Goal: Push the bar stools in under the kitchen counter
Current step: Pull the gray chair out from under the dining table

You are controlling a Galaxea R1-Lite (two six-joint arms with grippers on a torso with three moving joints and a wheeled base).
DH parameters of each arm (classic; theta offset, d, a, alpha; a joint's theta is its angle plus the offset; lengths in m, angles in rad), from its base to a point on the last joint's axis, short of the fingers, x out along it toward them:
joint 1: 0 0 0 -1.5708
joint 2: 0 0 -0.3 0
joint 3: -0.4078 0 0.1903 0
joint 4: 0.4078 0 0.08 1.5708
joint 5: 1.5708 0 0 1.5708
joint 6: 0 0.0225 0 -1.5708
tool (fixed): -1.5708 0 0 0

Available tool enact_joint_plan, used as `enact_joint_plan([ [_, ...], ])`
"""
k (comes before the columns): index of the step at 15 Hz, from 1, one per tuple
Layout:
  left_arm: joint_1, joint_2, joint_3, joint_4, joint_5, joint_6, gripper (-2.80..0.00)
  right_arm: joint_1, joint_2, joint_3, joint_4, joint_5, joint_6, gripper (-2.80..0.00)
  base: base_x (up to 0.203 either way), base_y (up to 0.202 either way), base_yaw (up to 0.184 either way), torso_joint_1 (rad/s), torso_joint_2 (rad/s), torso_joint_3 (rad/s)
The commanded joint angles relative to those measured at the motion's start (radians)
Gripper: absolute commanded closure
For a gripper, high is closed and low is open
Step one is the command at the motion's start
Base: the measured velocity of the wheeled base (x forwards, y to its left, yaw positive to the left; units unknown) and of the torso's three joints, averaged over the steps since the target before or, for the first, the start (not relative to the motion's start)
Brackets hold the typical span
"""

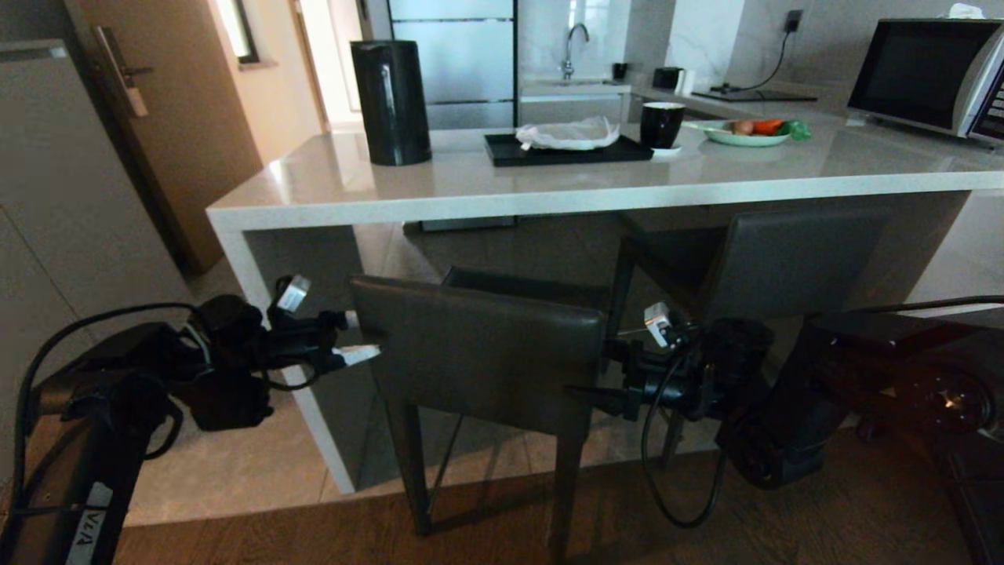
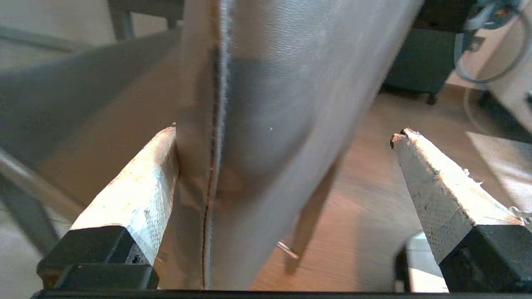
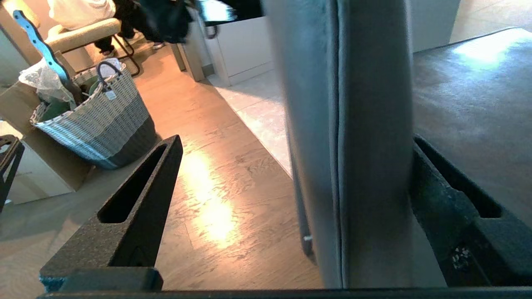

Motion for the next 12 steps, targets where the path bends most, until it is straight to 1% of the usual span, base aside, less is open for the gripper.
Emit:
enact_joint_plan([
  [1,0.000,-0.100,0.185,-0.007,-0.010,0.060,-2.80,0.013,0.016,0.006,-0.007,-0.008,0.000,-2.80,0.000,0.000,0.000,0.000,0.00,0.000],
  [4,0.000,-0.158,0.416,-0.007,-0.011,0.225,-2.80,0.032,0.016,0.006,-0.007,-0.010,0.001,-2.80,0.000,0.000,0.000,0.000,0.00,0.000],
  [5,0.000,-0.179,0.492,-0.007,-0.011,0.263,-2.80,0.032,0.015,0.006,-0.007,-0.016,0.001,-2.80,0.000,0.000,0.000,0.000,0.00,0.000],
  [7,0.001,-0.232,0.608,-0.007,-0.007,0.339,-2.80,0.033,0.013,0.002,-0.007,-0.026,0.001,-2.80,0.000,0.000,0.000,0.000,0.00,0.000],
  [8,0.008,-0.254,0.646,-0.007,0.008,0.393,-2.80,0.032,0.013,-0.003,-0.007,-0.028,0.003,-2.80,0.000,0.000,0.000,0.000,0.00,0.000],
  [9,0.014,-0.270,0.678,-0.007,0.055,0.424,-2.80,0.032,0.013,0.000,-0.007,-0.033,0.002,-2.80,0.000,0.000,0.000,0.000,0.00,0.000],
  [10,0.016,-0.279,0.700,-0.007,0.126,0.446,-2.80,0.034,0.013,0.004,-0.007,-0.039,0.000,-2.80,0.000,0.000,0.000,0.000,0.00,0.000],
  [11,0.021,-0.275,0.711,-0.007,0.154,0.464,-2.80,0.035,0.010,0.007,-0.007,-0.039,-0.002,-2.80,0.000,0.000,0.000,0.000,0.00,0.000],
  [12,0.030,-0.274,0.711,-0.007,0.153,0.470,-2.80,0.036,0.007,0.010,-0.007,-0.039,-0.002,-2.80,0.000,0.000,0.000,0.000,0.00,0.000],
])
